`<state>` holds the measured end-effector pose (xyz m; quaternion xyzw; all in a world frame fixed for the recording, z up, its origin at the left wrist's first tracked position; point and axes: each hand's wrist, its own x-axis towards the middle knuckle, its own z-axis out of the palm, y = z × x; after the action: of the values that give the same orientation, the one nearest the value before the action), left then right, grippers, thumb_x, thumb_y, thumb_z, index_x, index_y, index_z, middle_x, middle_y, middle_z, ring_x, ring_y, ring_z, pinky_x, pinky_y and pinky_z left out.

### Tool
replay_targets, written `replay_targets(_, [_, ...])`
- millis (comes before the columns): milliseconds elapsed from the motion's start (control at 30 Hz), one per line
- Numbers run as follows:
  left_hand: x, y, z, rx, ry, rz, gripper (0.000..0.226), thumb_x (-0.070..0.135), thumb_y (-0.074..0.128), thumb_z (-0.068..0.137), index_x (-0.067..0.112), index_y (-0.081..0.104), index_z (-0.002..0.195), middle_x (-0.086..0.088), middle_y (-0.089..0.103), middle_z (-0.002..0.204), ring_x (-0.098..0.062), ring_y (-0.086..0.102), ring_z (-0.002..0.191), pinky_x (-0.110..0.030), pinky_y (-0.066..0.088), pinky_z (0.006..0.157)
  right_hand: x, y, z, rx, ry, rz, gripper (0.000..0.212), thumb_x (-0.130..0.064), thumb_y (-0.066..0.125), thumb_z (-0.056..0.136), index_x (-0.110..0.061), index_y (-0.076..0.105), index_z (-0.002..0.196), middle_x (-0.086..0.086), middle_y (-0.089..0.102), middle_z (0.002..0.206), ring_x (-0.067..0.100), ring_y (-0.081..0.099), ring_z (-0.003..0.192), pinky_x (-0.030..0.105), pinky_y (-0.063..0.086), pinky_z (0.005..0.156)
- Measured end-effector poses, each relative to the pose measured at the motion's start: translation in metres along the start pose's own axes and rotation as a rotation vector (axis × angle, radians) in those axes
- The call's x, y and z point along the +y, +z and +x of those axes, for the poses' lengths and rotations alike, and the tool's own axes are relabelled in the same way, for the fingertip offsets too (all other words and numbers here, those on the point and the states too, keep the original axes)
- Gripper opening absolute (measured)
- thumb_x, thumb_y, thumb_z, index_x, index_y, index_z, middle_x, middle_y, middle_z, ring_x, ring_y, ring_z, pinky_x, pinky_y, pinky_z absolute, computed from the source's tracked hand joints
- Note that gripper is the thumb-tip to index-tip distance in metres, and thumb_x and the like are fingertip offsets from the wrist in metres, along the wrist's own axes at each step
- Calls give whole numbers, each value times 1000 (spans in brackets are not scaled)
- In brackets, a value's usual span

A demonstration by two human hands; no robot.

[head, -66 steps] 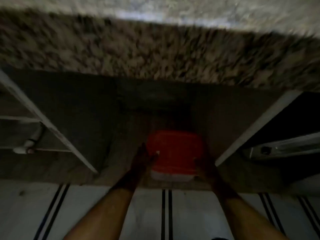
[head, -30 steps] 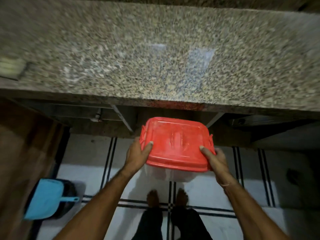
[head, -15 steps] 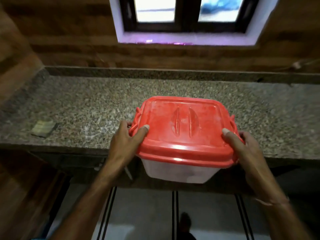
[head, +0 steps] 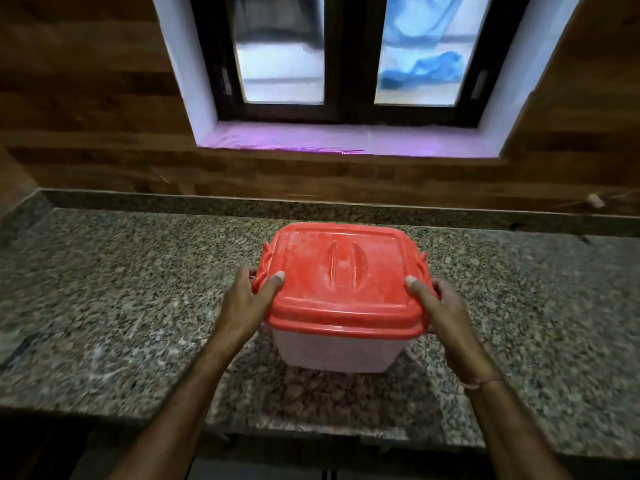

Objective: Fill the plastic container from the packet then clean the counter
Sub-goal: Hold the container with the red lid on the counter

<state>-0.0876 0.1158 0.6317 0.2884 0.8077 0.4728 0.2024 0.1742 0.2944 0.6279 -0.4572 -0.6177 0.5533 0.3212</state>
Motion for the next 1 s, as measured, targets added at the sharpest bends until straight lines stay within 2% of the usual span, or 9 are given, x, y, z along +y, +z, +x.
replay_targets(167, [11, 8, 39, -65, -92, -29, 62, 71, 40, 97, 16, 66, 108, -8, 76, 94, -19, 74, 76, -30, 56, 59, 3, 3, 42, -4, 44, -62, 64, -74, 56, 88, -13, 66, 102, 7, 74, 90, 15, 68, 69, 27, 53, 55])
replay_targets(267, [17, 6, 55, -133, -141, -88, 69, 67, 31, 100, 13, 74, 98, -9, 79, 86, -22, 78, 75, -32, 62, 61, -1, 6, 63, -28, 93, -126, 87, -86, 45, 83, -5, 70, 98, 14, 76, 85, 20, 69, 65, 27, 55, 55])
replay_targets(367, [9, 5, 70, -100, -118, 5, 72, 65, 28, 103, 10, 73, 92, -11, 78, 85, -28, 78, 77, -43, 65, 72, -4, 12, 75, 9, 94, -262, 74, -73, 37, 96, -8, 71, 91, 15, 77, 86, 24, 72, 64, 33, 59, 59])
replay_targets(467, [-5, 1, 82, -46, -190, -65, 70, 58, 28, 107, 6, 70, 88, -13, 74, 78, -26, 72, 66, -39, 63, 65, -3, 13, 81, 46, 95, -344, 71, -64, 31, 103, -6, 69, 88, 16, 75, 81, 19, 67, 58, 31, 58, 56])
replay_targets(567, [-24, -9, 89, -90, -342, -357, 57, 50, 33, 109, 7, 70, 100, -11, 61, 72, -20, 58, 57, -31, 51, 56, 10, 14, 81, 16, 231, -52, 68, -54, 36, 106, 5, 68, 98, 26, 73, 84, 25, 70, 66, 37, 63, 58])
replay_targets(633, [-36, -14, 87, -174, -448, -520, 47, 44, 41, 108, 8, 72, 104, -6, 59, 69, -17, 55, 54, -33, 52, 56, 23, 19, 82, -21, 359, 116, 59, -46, 48, 105, 10, 66, 107, 33, 72, 105, 32, 73, 79, 48, 65, 76])
replay_targets(733, [-44, -14, 85, -148, -467, -598, 41, 39, 49, 106, 5, 72, 98, -12, 69, 79, -20, 67, 63, -37, 61, 62, 23, 31, 76, 62, 339, 181, 46, -35, 58, 103, 8, 68, 112, 25, 74, 107, 26, 75, 76, 42, 65, 73])
replay_targets(833, [-32, -16, 81, -44, -220, -402, 49, 54, 35, 106, 16, 62, 123, -8, 74, 106, -21, 75, 89, -42, 63, 76, 0, 37, 51, 217, 94, 70, 44, -48, 45, 106, -9, 62, 117, 1, 70, 98, 8, 69, 72, 31, 61, 63])
replay_targets(1000, [-7, -7, 71, -137, -80, -431, 67, 68, 49, 94, 37, 39, 152, -1, 65, 134, -20, 75, 104, -47, 65, 79, -22, 60, 33, 12, 2, 76, 48, -55, 37, 104, -22, 65, 125, 4, 78, 106, 22, 79, 90, 31, 64, 66])
